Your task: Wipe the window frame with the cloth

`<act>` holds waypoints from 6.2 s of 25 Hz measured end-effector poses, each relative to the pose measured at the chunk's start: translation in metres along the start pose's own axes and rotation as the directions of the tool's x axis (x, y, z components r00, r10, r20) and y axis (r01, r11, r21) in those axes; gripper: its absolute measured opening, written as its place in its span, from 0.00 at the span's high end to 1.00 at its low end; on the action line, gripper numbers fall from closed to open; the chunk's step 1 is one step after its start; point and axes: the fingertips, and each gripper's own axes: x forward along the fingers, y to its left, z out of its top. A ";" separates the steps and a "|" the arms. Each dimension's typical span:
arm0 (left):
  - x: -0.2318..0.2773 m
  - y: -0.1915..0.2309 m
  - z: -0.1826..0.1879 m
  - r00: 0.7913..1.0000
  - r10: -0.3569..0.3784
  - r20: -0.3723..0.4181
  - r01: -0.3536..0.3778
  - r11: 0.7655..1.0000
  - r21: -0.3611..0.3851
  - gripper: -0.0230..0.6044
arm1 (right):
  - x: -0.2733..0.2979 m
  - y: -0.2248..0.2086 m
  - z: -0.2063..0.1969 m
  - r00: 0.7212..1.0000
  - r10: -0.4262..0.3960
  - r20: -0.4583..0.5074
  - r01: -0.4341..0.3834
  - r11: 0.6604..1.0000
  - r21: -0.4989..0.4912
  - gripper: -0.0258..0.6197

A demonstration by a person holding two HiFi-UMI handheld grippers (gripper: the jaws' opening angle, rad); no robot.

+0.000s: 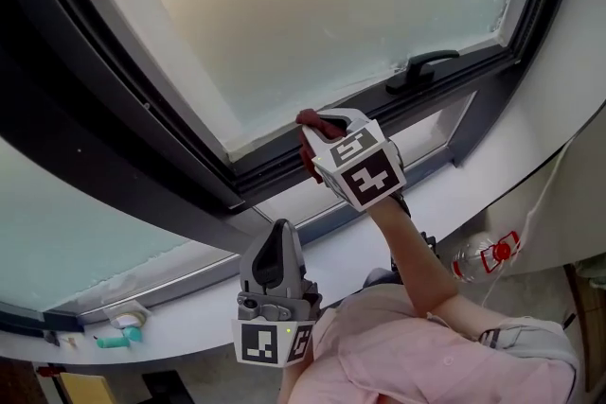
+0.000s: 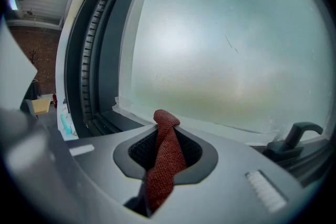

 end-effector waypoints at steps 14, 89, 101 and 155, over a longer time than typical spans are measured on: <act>0.017 -0.014 -0.008 1.000 -0.001 -0.021 0.001 1.000 -0.015 0.96 | -0.004 -0.016 -0.005 1.000 0.020 -0.001 -0.020 1.000 0.005 0.86; 0.048 -0.078 -0.035 0.993 0.057 -0.103 -0.059 0.998 -0.011 0.96 | -0.037 -0.123 -0.037 0.998 0.031 -0.056 -0.029 0.999 0.024 0.86; 0.022 -0.113 -0.042 0.989 0.124 -0.075 -0.124 0.992 0.011 0.96 | -0.042 -0.116 -0.029 1.000 0.021 0.005 -0.021 0.995 -0.103 0.86; -0.002 -0.128 -0.050 0.983 0.156 -0.098 -0.159 0.987 -0.025 0.96 | -0.071 -0.106 -0.010 0.974 -0.030 0.225 0.057 0.992 -0.112 0.86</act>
